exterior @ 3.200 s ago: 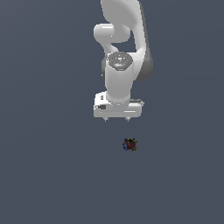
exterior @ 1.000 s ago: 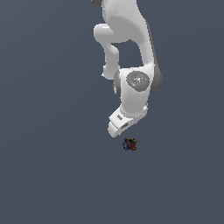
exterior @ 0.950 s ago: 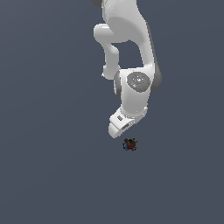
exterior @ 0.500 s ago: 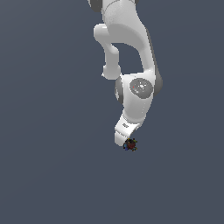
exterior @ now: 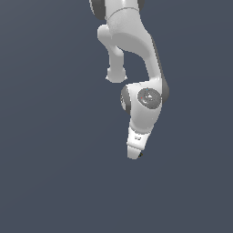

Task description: Pick up the object and move it to a goal position.

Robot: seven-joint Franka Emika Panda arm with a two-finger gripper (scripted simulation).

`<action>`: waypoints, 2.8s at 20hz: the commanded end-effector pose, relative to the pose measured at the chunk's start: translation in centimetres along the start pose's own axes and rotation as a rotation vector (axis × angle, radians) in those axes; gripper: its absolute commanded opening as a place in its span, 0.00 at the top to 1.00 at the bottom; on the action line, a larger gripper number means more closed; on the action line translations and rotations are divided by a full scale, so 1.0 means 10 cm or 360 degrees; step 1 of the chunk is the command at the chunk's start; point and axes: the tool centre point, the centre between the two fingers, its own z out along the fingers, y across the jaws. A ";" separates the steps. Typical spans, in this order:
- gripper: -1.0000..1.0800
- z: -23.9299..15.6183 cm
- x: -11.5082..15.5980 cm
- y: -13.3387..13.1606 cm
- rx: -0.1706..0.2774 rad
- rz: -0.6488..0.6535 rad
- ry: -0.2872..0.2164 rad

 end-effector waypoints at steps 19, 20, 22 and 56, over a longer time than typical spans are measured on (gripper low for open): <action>0.04 0.13 0.11 0.09 -0.0018 -0.0403 0.0014; 0.04 0.14 0.11 0.10 -0.0018 -0.0403 0.0014; 0.04 0.19 0.11 0.09 -0.0018 -0.0404 0.0014; 1.00 0.34 0.06 0.08 -0.0031 -0.0411 0.0017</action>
